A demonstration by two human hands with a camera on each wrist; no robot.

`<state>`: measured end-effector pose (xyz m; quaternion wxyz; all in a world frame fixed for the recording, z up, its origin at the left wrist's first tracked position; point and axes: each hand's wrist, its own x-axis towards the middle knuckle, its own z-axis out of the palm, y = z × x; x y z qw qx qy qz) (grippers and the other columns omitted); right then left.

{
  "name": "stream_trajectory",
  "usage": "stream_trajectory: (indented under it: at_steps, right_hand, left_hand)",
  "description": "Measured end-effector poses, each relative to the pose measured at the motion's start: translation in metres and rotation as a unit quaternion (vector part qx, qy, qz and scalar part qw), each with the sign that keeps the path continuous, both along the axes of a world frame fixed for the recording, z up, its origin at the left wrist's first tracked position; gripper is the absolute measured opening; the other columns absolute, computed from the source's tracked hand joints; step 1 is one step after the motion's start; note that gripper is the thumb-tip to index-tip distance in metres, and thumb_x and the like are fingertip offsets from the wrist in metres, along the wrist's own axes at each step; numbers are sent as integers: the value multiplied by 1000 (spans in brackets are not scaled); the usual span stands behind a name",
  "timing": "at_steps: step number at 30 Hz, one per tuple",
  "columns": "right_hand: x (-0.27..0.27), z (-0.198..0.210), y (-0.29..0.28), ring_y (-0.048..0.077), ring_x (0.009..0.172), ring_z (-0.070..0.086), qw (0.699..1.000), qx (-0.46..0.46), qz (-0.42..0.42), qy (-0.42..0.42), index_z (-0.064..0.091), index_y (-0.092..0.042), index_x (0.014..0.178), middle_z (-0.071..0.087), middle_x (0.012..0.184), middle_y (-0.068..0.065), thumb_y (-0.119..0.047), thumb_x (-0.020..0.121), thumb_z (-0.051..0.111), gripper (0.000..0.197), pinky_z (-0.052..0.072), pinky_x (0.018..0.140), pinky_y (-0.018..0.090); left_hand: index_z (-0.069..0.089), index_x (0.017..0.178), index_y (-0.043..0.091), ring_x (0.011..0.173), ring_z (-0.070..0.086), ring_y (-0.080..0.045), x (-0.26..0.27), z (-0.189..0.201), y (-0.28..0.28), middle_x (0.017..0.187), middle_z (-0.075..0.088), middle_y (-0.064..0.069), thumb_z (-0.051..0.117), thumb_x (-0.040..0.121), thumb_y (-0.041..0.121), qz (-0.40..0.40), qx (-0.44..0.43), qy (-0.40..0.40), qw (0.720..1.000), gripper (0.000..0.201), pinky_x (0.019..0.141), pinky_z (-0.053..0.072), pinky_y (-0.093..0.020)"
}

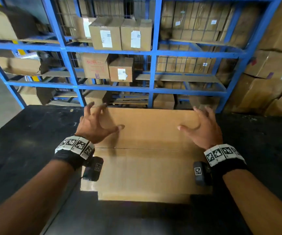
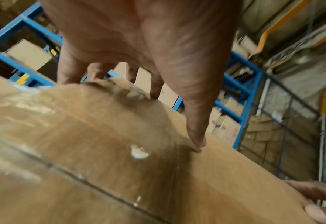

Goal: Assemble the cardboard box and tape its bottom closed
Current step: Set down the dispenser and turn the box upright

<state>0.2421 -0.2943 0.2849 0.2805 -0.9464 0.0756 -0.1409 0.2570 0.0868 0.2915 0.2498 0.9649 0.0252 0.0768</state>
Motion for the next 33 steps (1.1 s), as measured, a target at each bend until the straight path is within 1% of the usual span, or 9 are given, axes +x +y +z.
stream_trajectory:
  at_steps: [5,9,12,17,20,22,25,29,33]
  right_hand:
    - [-34,33,6,28,149,22,995,11,-11,-102,35,-37,149,12,165,-9,-60,64,83,100,31,114,51]
    - [-59,2,10,26,147,25,995,41,-31,-88,37,-40,147,15,163,-10,-70,66,74,94,34,114,50]
    - [-81,-36,16,31,139,33,993,44,-37,-102,45,-37,145,24,161,-5,-65,71,75,85,37,110,50]
    - [-123,-96,20,34,137,34,996,54,-64,-2,46,-41,145,26,161,-8,-66,82,62,70,37,108,51]
    - [-149,-118,20,31,131,36,996,42,-73,37,50,-38,144,30,160,-7,-61,82,66,68,41,103,47]
    - [-161,-123,20,30,130,37,996,29,-73,52,50,-37,144,29,159,-7,-60,80,67,69,42,101,45]
    - [-171,-122,18,28,131,35,996,21,-57,66,45,-38,146,25,158,-10,-64,79,65,74,44,100,46]
    - [-164,-108,5,30,136,37,994,8,-26,103,38,-38,150,20,161,-10,-67,78,65,82,43,106,47]
    - [-135,-77,-16,26,142,36,986,1,33,164,35,-36,151,13,163,-11,-58,79,72,84,39,110,46]
  left_hand:
    - [41,146,45,139,47,-36,-37,48,11,161,22,2,68,64,84,6,-47,-120,992,95,108,48,-54]
    - [50,139,47,142,43,-27,-57,13,17,155,37,1,54,70,89,-11,-46,-156,987,81,114,39,-54]
    - [57,136,43,141,44,-22,-75,-24,14,151,40,2,53,74,85,2,-38,-157,987,75,114,37,-51]
    - [59,134,42,136,48,-22,-114,-90,14,149,43,3,49,75,86,4,-43,-83,996,73,109,39,-46]
    - [53,136,45,122,56,-30,-143,-125,17,150,40,6,44,72,93,13,-44,-27,999,80,107,42,-45]
    - [46,142,49,124,54,-31,-160,-139,20,153,37,9,42,75,93,5,-26,-22,999,80,107,43,-46]
    - [39,147,52,131,52,-28,-171,-136,25,156,33,11,43,78,88,-9,-15,-18,1000,78,110,41,-47]
    - [46,144,47,124,57,-33,-159,-117,29,153,37,7,46,70,90,-32,4,33,999,85,110,45,-48]
    - [50,144,39,124,56,-38,-121,-85,40,147,45,-4,47,64,87,-36,35,74,996,93,109,47,-50]
